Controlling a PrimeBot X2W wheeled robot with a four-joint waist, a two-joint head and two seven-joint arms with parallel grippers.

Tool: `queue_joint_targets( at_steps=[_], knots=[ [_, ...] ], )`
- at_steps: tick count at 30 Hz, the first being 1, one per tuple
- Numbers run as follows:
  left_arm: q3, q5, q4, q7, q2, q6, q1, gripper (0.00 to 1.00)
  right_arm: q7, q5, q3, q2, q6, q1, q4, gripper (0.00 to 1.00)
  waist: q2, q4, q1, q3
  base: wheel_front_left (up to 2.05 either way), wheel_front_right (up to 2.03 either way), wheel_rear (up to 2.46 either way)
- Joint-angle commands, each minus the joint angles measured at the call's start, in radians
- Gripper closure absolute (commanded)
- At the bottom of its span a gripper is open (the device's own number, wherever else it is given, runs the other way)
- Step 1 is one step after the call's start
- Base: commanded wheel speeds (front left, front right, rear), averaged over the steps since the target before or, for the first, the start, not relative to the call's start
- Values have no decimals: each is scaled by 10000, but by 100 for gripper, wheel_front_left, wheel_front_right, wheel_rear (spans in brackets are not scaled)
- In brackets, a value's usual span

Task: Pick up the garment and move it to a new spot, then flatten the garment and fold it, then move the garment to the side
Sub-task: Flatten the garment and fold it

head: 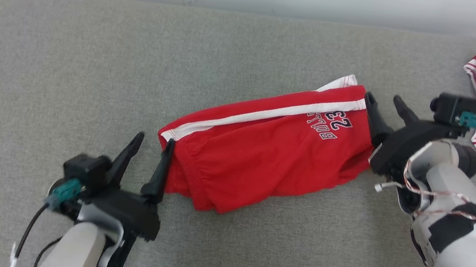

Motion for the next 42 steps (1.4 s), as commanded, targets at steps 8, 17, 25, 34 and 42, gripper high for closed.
queue_joint_targets(
  at_steps=[8, 17, 25, 34, 42],
  knots=[
    [1678, 1344, -1782, 1, -123, 380, 1498, 0, -134, 607, 687, -582, -30, 804, 139, 0, -2, 40, 1, -359, 0, 0, 0],
    [3655, 2573, -4099, 1, -701, 754, 2937, 0, -295, 1101, 992, -747, -30, 925, 663, 0, -2, 493, 1, 28, 0, 0, 0],
    [3943, 3287, -4542, 1, -834, 616, 3597, 0, -145, 1455, 1323, -574, -30, 1128, 1119, 87, -2, 635, 1, 82, 0, 0, 0],
    [3743, 3149, -4348, 1, -858, 644, 3963, 0, -414, 2249, 1479, -808, -32, 1518, 803, 100, -2, 205, 1, -535, 0, 0, 0],
    [3764, 3315, -4145, 1, -862, 596, 4462, 0, -742, 3107, 1425, -1521, -32, 2685, 223, 100, -2, -347, 1, -1242, 0, 0, 0]
  ],
)
